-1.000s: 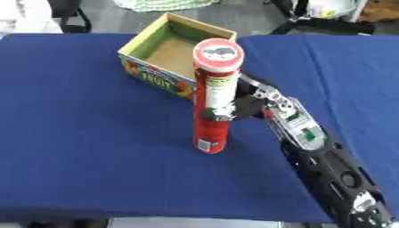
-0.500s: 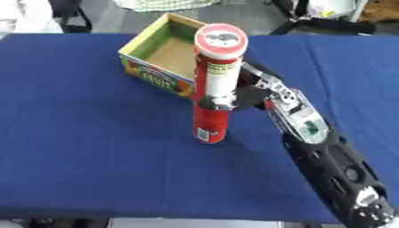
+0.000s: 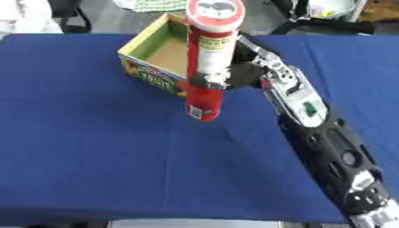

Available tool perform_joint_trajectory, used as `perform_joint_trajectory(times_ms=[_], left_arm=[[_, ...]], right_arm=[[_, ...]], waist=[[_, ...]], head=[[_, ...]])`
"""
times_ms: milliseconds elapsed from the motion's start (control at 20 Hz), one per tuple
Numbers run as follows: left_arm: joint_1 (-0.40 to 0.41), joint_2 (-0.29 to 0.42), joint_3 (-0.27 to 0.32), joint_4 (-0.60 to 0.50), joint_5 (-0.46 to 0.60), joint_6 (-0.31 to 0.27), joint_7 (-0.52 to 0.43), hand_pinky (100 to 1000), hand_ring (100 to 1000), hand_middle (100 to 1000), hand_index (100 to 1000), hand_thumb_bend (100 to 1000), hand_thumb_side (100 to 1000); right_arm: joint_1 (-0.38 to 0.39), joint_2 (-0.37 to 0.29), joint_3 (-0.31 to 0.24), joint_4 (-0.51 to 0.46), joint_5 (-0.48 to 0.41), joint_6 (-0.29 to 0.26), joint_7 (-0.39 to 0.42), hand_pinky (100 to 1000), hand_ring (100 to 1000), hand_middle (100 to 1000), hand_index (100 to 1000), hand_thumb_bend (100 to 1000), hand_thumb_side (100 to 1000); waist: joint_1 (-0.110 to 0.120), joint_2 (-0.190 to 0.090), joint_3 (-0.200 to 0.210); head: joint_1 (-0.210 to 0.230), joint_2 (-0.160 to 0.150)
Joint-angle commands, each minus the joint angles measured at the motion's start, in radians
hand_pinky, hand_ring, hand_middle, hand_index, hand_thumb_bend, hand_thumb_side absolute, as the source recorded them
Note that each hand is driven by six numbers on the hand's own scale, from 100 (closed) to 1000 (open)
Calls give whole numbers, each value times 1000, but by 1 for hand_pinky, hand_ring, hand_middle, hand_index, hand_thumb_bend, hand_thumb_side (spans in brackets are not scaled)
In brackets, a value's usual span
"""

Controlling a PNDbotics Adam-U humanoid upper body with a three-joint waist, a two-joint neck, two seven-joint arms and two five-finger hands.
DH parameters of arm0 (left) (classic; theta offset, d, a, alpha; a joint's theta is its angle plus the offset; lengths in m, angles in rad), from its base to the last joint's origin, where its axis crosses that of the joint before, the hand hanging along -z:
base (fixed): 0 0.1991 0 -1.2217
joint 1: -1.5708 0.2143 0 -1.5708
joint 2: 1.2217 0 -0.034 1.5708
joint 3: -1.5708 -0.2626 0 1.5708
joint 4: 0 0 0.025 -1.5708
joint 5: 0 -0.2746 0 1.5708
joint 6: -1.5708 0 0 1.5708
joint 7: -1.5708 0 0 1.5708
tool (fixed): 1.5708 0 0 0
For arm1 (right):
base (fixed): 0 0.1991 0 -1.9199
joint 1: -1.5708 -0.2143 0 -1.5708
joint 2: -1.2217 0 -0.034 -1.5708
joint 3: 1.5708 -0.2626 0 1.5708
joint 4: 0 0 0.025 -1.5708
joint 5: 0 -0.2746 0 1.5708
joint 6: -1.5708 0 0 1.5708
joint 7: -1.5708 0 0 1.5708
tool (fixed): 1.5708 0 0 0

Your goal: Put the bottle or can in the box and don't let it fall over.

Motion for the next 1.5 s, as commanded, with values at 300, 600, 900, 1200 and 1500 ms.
perform_joint_trajectory(times_ms=[300,600,900,1200,1500], left_arm=[[-6,20,4,-10,5,0,-4,719,1000,903,839,499,882],[-8,20,1,-10,6,0,-7,719,1000,903,840,498,882],[-12,16,-2,-10,7,1,-9,719,1000,903,840,497,882],[-13,13,-2,-10,7,2,-10,719,1000,903,840,496,883],[-15,9,-4,-9,7,3,-12,720,1000,903,840,495,884]], right_arm=[[-172,75,-9,26,92,64,-93,782,959,1000,371,526,150],[-285,154,-31,121,212,95,-165,782,959,1000,375,551,146],[-365,230,-74,256,332,88,-232,778,958,1000,375,544,139],[-398,250,-111,342,406,63,-277,776,958,1000,375,536,137],[-407,258,-135,398,419,54,-329,771,957,1000,378,519,123]], waist=[[4,-16,3],[8,-15,7],[12,-8,12],[15,0,15],[18,5,13]], head=[[-15,5],[-24,5],[-33,5],[-31,5],[-32,5]])
